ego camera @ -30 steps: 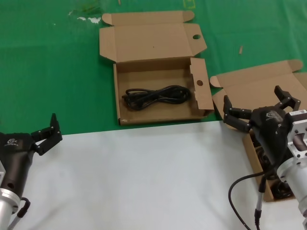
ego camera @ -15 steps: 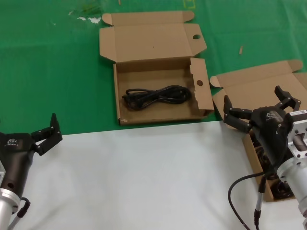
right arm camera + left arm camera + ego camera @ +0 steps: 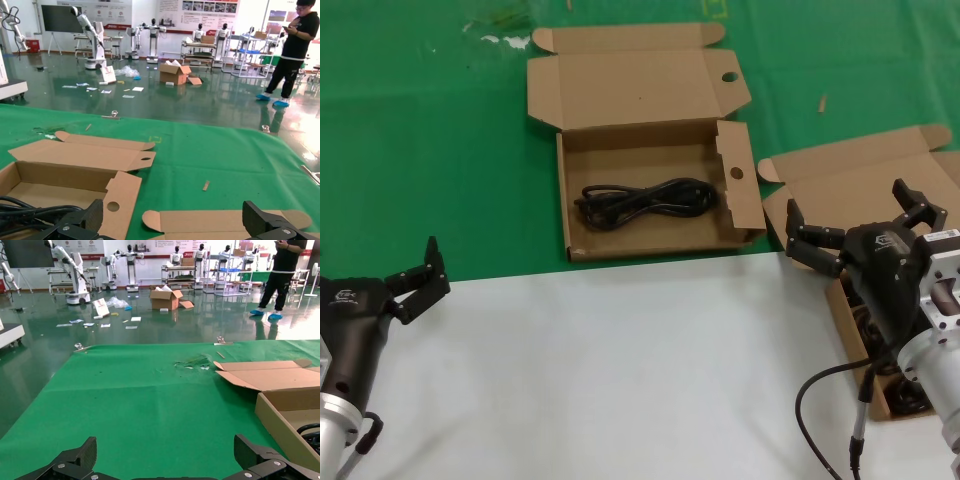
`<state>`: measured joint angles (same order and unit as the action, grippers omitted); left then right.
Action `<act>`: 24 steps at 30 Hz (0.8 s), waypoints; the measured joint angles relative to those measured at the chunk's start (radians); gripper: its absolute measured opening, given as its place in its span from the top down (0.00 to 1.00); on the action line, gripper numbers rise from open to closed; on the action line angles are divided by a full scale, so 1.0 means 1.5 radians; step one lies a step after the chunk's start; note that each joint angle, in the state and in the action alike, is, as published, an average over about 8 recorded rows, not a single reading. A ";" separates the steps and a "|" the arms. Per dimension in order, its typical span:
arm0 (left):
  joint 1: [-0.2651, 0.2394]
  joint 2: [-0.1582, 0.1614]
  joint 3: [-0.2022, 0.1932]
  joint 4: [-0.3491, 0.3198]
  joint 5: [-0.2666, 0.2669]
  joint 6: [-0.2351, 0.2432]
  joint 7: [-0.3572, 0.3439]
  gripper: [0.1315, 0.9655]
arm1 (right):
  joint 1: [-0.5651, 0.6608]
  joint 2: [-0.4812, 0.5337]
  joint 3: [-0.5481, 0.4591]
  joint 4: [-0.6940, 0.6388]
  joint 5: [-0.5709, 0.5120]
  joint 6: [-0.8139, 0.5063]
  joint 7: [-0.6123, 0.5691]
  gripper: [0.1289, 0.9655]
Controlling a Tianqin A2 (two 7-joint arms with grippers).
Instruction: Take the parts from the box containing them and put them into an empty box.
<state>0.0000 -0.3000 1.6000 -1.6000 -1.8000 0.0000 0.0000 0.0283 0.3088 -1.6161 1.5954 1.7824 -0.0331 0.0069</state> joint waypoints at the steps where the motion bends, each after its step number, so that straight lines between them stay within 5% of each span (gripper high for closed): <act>1: 0.000 0.000 0.000 0.000 0.000 0.000 0.000 0.00 | 0.000 0.000 0.000 0.000 0.000 0.000 0.000 0.00; 24: 0.000 0.000 0.000 0.000 0.000 0.000 0.000 0.00 | 0.000 0.000 0.000 0.000 0.000 0.000 0.000 0.00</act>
<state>0.0000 -0.3000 1.6000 -1.6000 -1.8000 0.0000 0.0000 0.0283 0.3088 -1.6162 1.5953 1.7824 -0.0331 0.0069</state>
